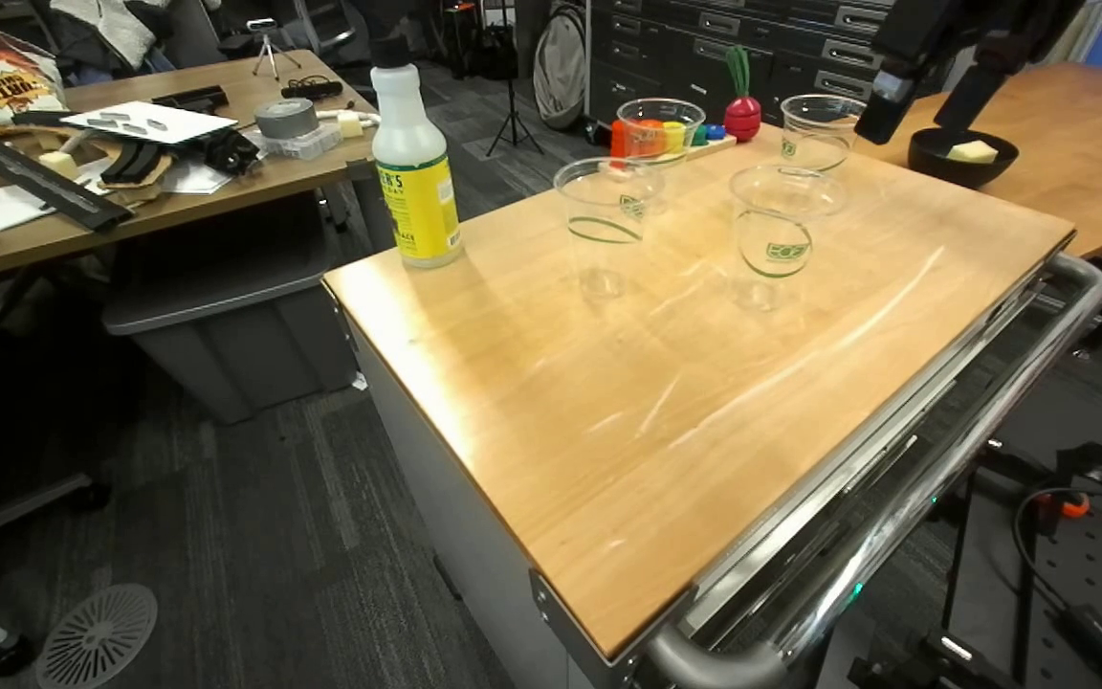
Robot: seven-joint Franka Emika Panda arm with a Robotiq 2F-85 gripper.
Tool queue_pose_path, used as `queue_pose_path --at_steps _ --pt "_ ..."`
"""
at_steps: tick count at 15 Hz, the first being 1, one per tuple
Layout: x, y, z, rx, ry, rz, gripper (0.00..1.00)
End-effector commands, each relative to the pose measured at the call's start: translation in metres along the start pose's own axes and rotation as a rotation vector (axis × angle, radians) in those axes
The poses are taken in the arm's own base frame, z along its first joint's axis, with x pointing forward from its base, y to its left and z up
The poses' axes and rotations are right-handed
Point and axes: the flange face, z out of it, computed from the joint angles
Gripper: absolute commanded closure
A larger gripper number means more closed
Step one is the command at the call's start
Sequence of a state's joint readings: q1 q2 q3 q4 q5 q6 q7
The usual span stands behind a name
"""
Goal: Stack the cups
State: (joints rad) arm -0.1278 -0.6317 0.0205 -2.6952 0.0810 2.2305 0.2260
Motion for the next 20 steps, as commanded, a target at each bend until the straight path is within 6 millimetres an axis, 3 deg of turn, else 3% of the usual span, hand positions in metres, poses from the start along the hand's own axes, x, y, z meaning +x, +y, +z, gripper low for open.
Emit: queue_pose_path --at_steps 1,11,12,14,20 --pt "0.03 0.001 0.012 -0.075 -0.006 0.056 0.0" --pt "0.088 0.005 0.069 -0.17 -0.116 0.145 0.0" --pt "0.091 0.008 0.072 -0.176 -0.128 0.157 0.25" --pt "0.095 0.013 0.076 -0.169 -0.146 0.183 0.32" --pt "0.096 0.034 0.075 -0.073 -0.214 0.283 0.81"
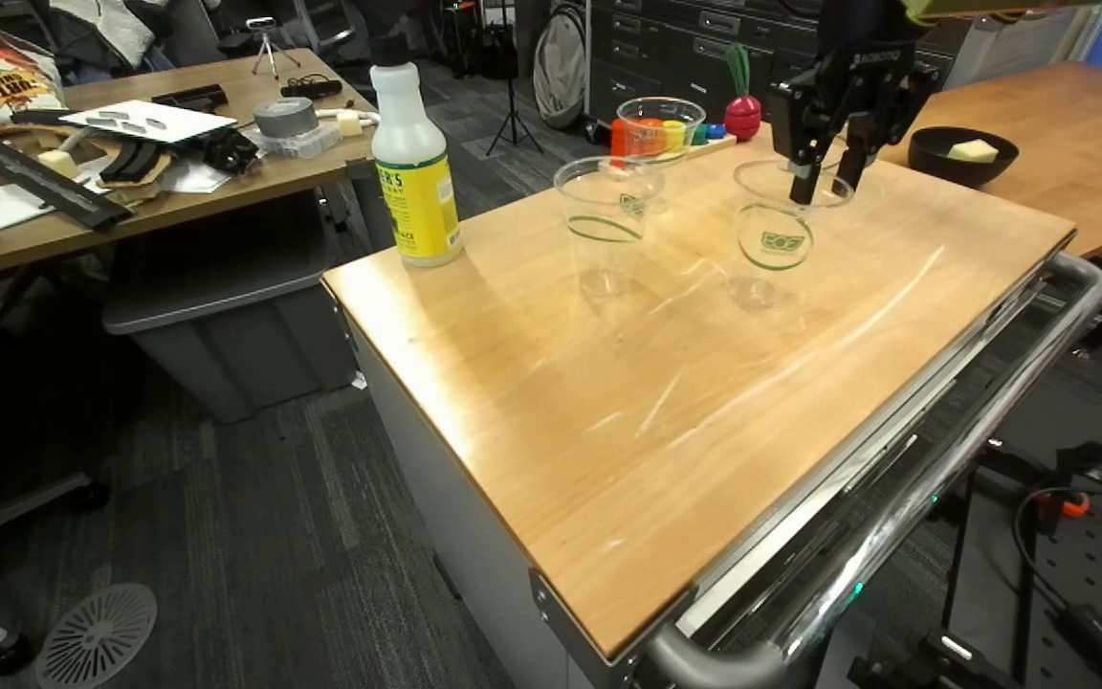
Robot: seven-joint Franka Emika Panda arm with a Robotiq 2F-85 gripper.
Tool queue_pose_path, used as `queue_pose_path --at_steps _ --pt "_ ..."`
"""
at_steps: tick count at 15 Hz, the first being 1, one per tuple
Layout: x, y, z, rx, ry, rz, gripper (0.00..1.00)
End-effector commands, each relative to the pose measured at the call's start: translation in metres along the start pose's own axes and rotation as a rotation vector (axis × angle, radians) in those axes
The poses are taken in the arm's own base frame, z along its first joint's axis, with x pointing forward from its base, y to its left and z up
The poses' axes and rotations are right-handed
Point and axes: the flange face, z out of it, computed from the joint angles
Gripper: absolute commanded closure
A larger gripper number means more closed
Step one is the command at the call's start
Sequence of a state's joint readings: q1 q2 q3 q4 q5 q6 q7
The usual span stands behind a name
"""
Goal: Stack the cups
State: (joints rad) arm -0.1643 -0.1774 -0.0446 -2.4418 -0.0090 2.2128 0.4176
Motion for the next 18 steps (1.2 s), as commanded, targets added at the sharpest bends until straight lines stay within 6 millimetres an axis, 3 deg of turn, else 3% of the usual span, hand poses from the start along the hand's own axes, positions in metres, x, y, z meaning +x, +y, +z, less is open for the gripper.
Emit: queue_pose_path --at_steps 1,4,6,11,15,18 --pt "0.005 0.007 -0.01 0.077 -0.05 0.05 0.87" --pt "0.004 0.01 -0.01 0.143 -0.081 0.081 0.98" --pt "0.004 0.009 -0.015 0.18 -0.074 0.089 0.94" --pt "0.004 0.014 -0.03 0.252 -0.072 0.133 0.94" --pt "0.0 0.036 -0.077 0.348 0.006 0.172 0.95" --pt "-0.007 0.072 -0.12 0.411 0.096 0.229 0.95"
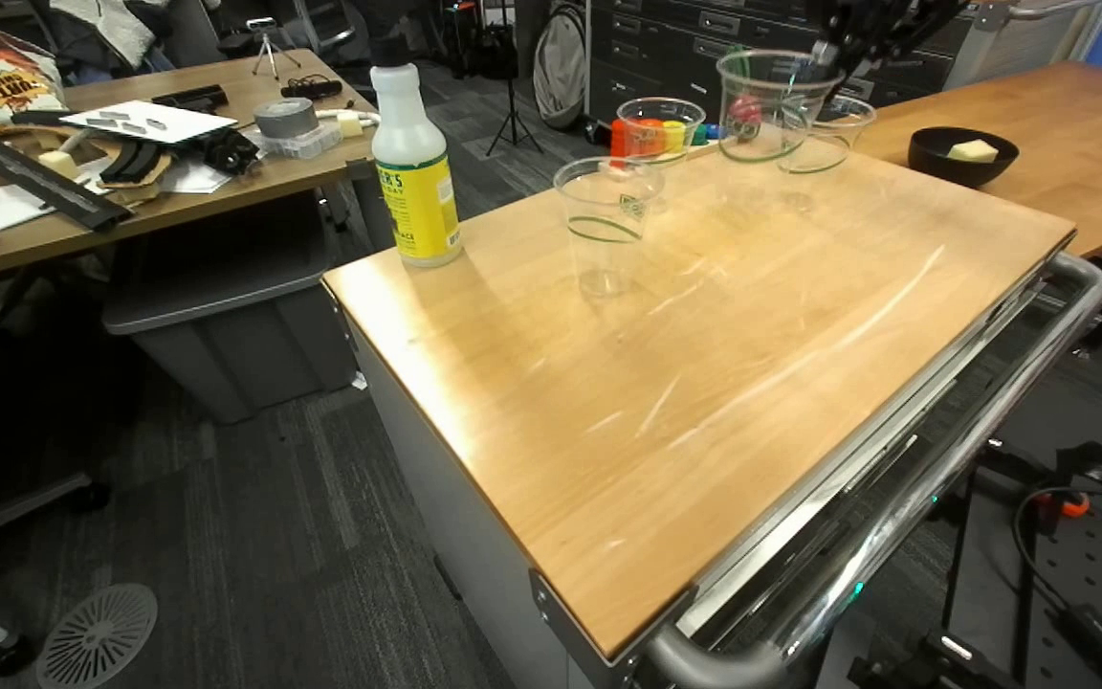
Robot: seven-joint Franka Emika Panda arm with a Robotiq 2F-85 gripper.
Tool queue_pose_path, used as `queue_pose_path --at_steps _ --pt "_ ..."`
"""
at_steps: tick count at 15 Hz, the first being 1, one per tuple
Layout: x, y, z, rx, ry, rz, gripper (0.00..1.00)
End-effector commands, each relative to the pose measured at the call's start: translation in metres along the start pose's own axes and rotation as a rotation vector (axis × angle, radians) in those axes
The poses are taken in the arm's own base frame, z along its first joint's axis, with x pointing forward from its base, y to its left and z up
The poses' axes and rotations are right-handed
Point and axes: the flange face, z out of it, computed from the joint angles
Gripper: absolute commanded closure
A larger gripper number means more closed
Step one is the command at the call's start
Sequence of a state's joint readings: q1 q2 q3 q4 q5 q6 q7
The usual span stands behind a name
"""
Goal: Stack the cups
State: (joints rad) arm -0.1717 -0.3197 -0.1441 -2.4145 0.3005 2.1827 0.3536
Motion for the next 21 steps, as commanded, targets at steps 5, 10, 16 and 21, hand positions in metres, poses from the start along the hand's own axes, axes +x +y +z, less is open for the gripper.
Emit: queue_pose_path --at_steps 5,10,16,21 --pt "0.004 0.075 -0.118 0.141 0.236 0.148 0.95" --pt "0.026 0.118 -0.121 0.168 0.293 0.257 0.94" --pt "0.044 0.131 -0.096 0.186 0.267 0.318 0.94" --pt "0.053 0.138 -0.077 0.167 0.22 0.349 0.94"
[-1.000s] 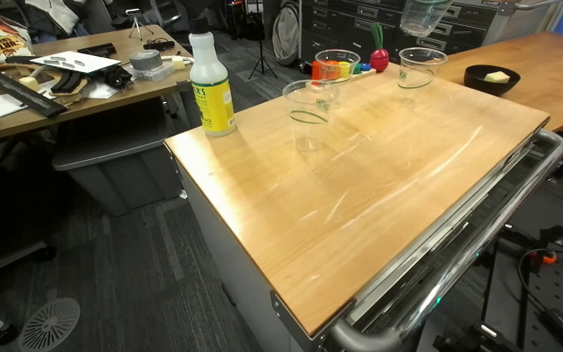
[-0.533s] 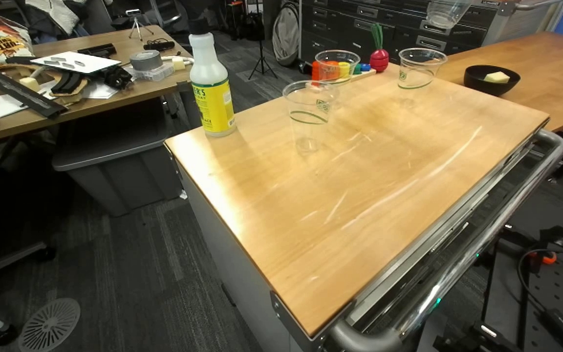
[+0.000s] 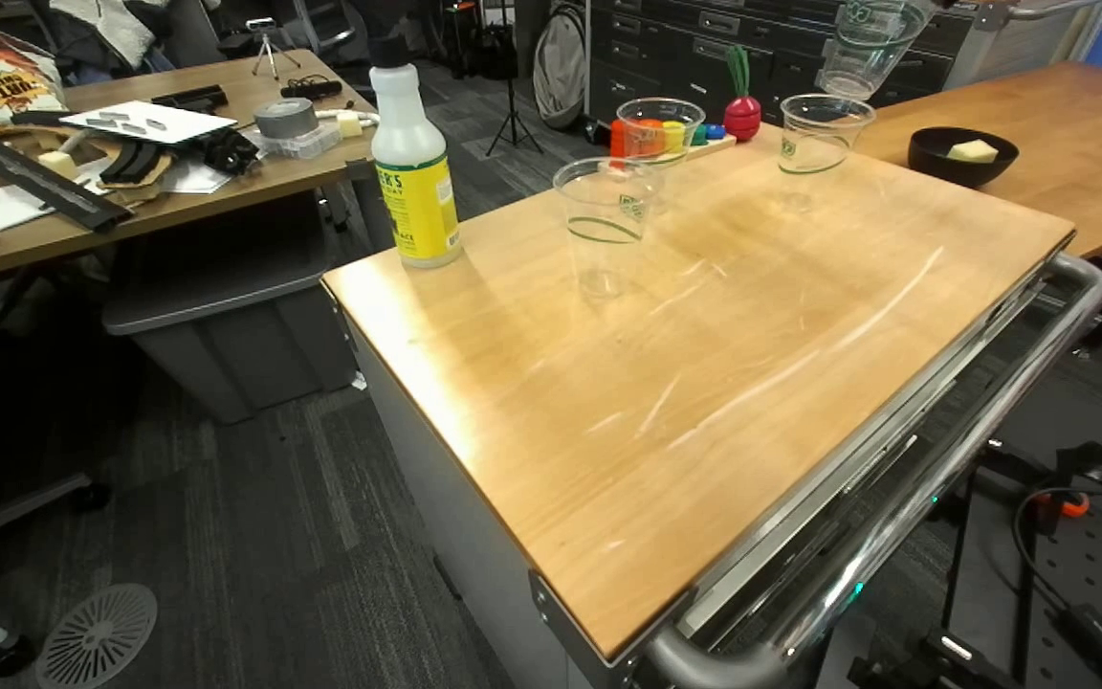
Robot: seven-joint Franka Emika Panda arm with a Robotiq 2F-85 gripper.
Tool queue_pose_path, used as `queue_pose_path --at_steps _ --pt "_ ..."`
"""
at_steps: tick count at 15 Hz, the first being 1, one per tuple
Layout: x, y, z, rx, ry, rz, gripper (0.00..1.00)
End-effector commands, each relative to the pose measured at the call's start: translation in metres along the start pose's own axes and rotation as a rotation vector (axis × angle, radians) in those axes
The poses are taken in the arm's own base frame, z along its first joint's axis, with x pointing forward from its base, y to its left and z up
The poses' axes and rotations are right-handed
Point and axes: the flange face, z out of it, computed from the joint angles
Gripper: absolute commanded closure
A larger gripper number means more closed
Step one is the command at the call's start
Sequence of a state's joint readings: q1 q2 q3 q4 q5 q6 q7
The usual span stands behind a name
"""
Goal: Stack the cups
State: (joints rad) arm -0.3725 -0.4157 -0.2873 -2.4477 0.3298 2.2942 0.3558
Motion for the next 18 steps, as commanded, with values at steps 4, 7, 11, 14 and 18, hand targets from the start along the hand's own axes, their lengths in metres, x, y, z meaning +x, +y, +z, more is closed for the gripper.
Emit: queue_pose_path --at_steps 4,7,11,14,18 --pt "0.014 -0.007 0.038 -0.006 -0.03 0.042 0.94" --pt "0.018 -0.008 0.058 -0.017 -0.034 0.058 0.92" --pt "0.024 -0.012 0.085 -0.047 -0.032 0.071 0.93" --pt "0.027 -0.013 0.09 -0.063 -0.021 0.061 0.67" --pt "0.027 -0.014 0.079 -0.043 -0.008 0.056 0.51"
